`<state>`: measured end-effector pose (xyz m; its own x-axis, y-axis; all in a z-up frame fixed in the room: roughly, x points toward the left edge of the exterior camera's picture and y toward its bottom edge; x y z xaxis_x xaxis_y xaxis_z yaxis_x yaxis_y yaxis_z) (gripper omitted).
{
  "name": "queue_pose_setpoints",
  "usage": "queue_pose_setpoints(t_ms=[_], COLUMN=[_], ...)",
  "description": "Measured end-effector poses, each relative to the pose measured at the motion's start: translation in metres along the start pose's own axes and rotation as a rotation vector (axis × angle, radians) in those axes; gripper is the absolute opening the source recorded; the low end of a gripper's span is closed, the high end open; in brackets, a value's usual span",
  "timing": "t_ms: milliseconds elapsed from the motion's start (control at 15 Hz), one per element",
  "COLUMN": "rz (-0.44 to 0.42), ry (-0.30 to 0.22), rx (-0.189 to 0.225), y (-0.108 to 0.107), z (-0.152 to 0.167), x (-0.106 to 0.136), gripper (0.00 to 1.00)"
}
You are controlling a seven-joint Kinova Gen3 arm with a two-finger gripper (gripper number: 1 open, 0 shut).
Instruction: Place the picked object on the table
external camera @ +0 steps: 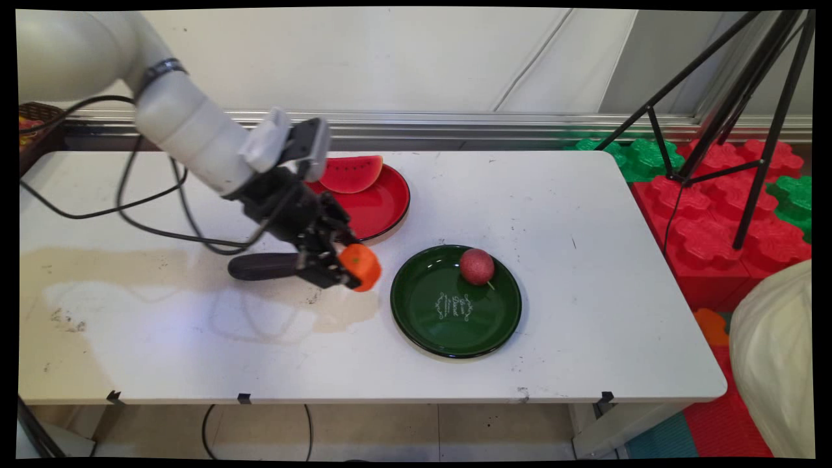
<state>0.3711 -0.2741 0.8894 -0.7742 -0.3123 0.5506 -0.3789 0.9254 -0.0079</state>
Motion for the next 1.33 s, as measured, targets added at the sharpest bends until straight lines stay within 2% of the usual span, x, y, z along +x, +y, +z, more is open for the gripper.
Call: queue_pose_setpoints(t_ms=[200, 533, 1133, 1333], rz=[0.012, 0.014, 0.010, 0.016], ry=[-0.039, -0.105, -0.199, -0.213], rx=[-0.008, -0.018, -0.032, -0.033], y=[0.003, 0.005, -0.006, -0.013], z=[-0.018, -0.032, -0.019, -0.010], x=[-0.024, -0.058, -0.102, -0.111], gripper=[0.00, 0.00, 0.00, 0.00])
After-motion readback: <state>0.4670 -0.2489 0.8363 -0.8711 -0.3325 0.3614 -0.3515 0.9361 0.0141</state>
